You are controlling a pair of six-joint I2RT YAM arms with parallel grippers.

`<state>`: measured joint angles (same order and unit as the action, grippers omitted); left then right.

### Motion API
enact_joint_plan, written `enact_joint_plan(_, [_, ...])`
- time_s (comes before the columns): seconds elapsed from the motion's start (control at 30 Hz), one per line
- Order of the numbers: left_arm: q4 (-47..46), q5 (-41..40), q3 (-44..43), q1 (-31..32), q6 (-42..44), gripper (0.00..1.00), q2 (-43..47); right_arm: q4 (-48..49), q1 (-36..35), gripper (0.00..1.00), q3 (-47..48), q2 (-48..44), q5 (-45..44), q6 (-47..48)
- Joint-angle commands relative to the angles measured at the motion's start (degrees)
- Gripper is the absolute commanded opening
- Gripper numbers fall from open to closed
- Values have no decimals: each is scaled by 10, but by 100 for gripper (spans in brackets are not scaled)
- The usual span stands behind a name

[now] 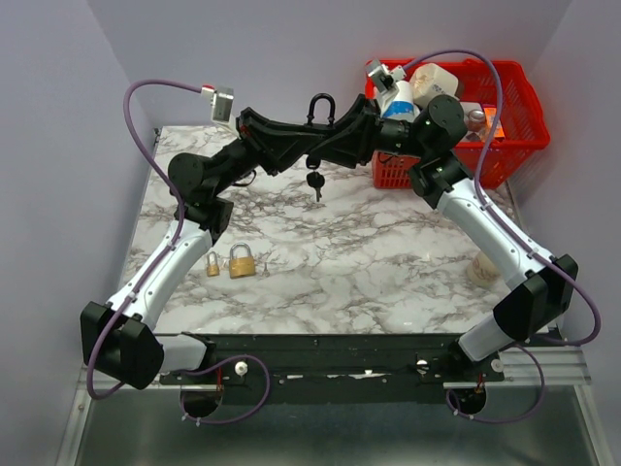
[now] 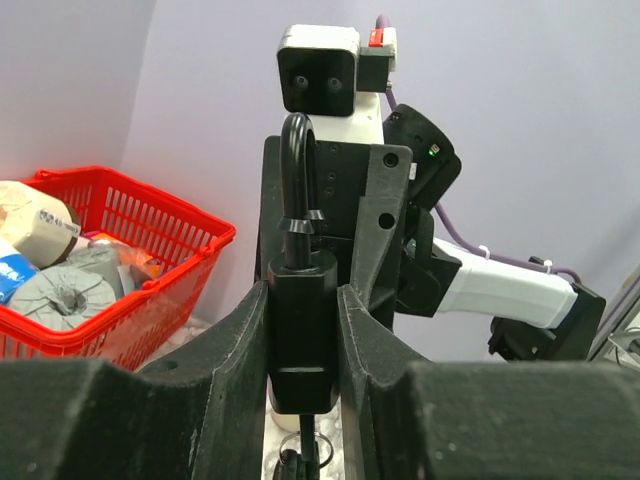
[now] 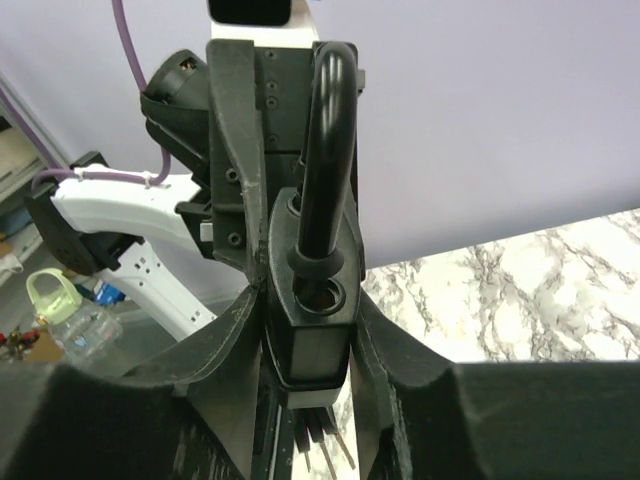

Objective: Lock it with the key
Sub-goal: Lock the lock.

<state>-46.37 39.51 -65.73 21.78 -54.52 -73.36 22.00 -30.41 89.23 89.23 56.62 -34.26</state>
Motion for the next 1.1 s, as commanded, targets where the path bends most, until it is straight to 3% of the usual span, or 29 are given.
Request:
enact_joint_plan(0.0, [-66, -9, -4, 2, -2, 0, 22, -17, -4, 38, 16, 11, 26, 21])
enact_joint_plan(0.33, [-62, -14, -4, 2, -5, 0, 19, -54, -4, 47, 4, -2, 55, 71])
enact_joint_plan(0.47, [-61, -14, -4, 3, -3, 0, 16, -53, -4, 26, 2, -7, 53, 74])
enact_joint_plan(0.5, [-61, -12, -4, 3, -2, 0, 16, -48, -4, 15, 2, -6, 54, 68])
enact_joint_plan(0.57, [-59, -11, -4, 5, 3, 0, 17, -49, -4, 11, 8, -5, 57, 63])
enact_joint_plan(0.63, [-57, -8, 3, 5, 8, 0, 21, -55, -4, 31, 12, -4, 56, 55])
enact_joint_plan(0.7, [-57, -5, 9, 9, 13, 0, 24, -48, -4, 43, 15, -4, 63, 46])
enact_joint_plan(0.83, [-55, -5, 16, 9, 16, 0, 25, -35, -4, 45, 14, -5, 61, 27])
enact_joint_plan(0.97, [-53, -4, 18, 10, 19, 0, 25, -31, -4, 32, 11, -7, 66, 24])
enact_joint_plan(1.0, [-51, -4, 19, 10, 18, 0, 27, -30, -4, 17, 11, -7, 68, 24])
enact_joint_plan(1.07, [-46, -5, 20, 10, 20, 0, 27, -30, -4, 1, 8, -10, 72, 26])
